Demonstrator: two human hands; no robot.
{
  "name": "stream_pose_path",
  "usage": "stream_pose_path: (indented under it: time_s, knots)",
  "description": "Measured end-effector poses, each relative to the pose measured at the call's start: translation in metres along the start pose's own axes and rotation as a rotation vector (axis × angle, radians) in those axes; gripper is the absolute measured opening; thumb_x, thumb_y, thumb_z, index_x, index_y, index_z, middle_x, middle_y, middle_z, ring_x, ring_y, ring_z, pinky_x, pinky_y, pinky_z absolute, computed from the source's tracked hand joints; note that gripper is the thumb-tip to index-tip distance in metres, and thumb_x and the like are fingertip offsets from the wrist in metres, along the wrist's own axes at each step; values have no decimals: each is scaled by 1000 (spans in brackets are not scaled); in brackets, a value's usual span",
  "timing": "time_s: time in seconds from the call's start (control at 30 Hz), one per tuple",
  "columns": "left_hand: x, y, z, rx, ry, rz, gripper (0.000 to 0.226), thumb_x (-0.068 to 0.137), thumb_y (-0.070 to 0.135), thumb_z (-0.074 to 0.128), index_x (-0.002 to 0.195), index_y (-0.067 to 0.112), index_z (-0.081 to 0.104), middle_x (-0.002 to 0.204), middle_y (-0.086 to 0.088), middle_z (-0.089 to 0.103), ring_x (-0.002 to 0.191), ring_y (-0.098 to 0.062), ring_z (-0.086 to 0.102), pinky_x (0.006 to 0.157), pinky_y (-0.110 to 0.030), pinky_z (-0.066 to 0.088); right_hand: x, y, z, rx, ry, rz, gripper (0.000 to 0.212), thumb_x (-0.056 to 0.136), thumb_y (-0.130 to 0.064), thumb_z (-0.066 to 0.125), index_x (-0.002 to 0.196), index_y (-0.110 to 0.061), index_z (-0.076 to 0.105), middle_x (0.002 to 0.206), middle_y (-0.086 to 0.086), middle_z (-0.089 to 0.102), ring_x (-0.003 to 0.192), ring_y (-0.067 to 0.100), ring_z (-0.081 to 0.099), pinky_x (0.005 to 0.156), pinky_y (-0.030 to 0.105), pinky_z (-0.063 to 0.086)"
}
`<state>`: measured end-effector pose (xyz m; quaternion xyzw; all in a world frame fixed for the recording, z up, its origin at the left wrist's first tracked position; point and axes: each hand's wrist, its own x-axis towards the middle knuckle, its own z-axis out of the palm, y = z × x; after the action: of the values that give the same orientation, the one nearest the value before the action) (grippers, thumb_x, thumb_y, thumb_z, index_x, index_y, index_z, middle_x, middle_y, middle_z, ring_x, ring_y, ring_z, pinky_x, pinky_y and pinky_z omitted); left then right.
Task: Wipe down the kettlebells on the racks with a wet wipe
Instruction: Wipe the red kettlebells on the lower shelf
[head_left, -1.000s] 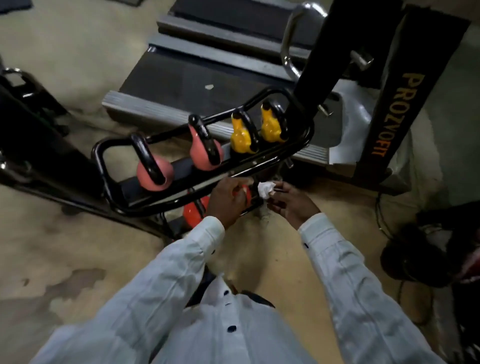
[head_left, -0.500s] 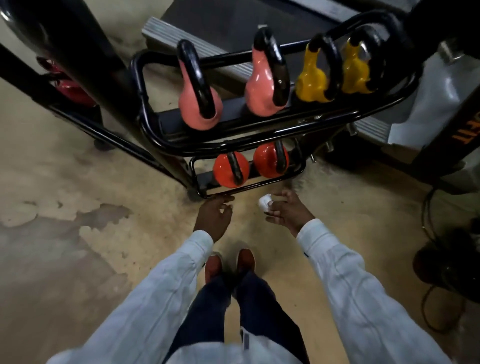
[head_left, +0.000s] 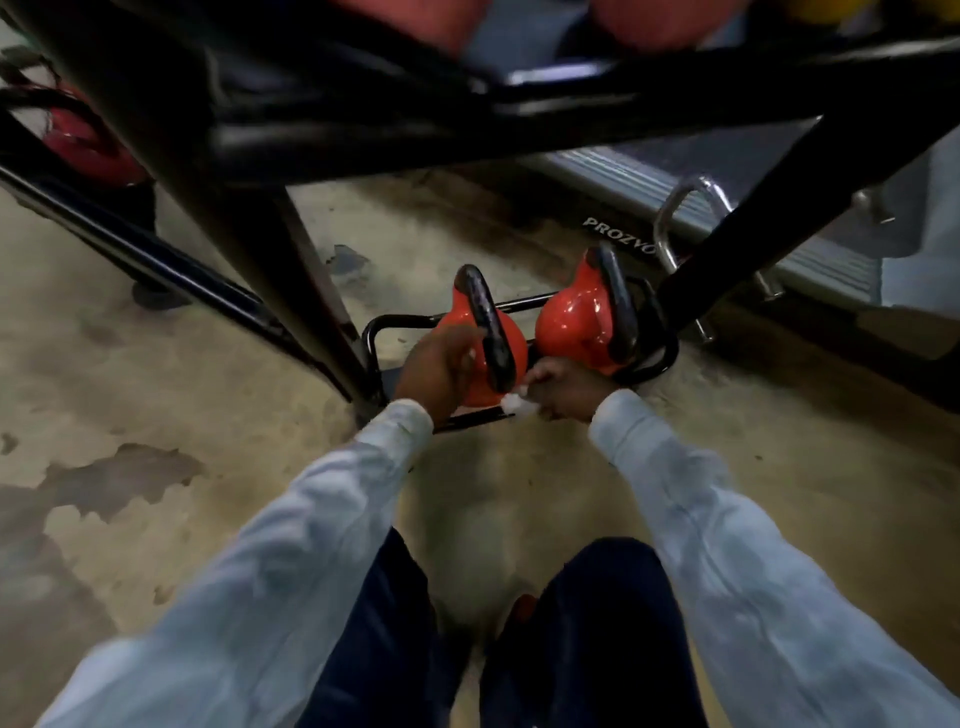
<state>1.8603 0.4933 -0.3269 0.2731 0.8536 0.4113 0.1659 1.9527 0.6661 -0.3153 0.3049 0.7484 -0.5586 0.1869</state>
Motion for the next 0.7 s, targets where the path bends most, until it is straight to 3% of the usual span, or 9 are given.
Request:
stream_pose_path:
  time_s: [0.07,0.13,0.27,0.37,0.47,0.57,0.7]
  knots:
    - [24,-14,11,32,24,118,35,88,14,52,120,13,67,131,-11,59,119,-24,55,104,-29,39,22,7,-1,9,76,-149,6,92,-2,62,90,-5,58,67,-2,62,56,3,59,48,15,48]
    - [43,-26,24,64,52,195,35,90,16,55,122,15,66,139,-11,54,127,-25,49,110,-31,35,38,14,2,9,185,-330,5,91,-3,64,91,-7,62,77,4,66,65,6,63,59,22,53]
    - [60,-55,43,109,72,377,31,90,21,56,117,13,70,138,-13,54,134,-27,43,114,-31,28,55,36,16,-178,420,-618,8,85,-25,70,89,-31,67,90,-8,72,87,8,68,81,28,53]
    - [67,-74,48,85,122,427,31,92,29,56,117,19,70,141,-7,53,139,-23,37,114,-24,22,61,57,28,-304,570,-729,13,89,-29,68,100,-22,72,99,-5,72,94,9,65,88,23,48]
    - [76,-83,50,48,145,479,27,91,31,59,115,25,71,139,-3,55,137,-20,40,114,-28,28,59,73,46,-303,739,-870,15,90,-21,67,97,-9,72,98,5,72,93,14,62,86,21,46]
    - [80,-86,49,4,146,486,27,90,24,60,114,26,72,137,-1,57,135,-20,42,113,-28,30,67,59,53,-288,788,-834,11,91,-21,66,92,-12,72,93,0,68,90,13,60,84,31,48]
    - [80,-85,48,-33,131,470,26,90,25,60,113,27,72,137,0,56,137,-17,40,114,-28,30,73,55,59,-329,862,-840,8,83,-17,72,87,-15,65,91,-6,54,88,15,55,80,26,44]
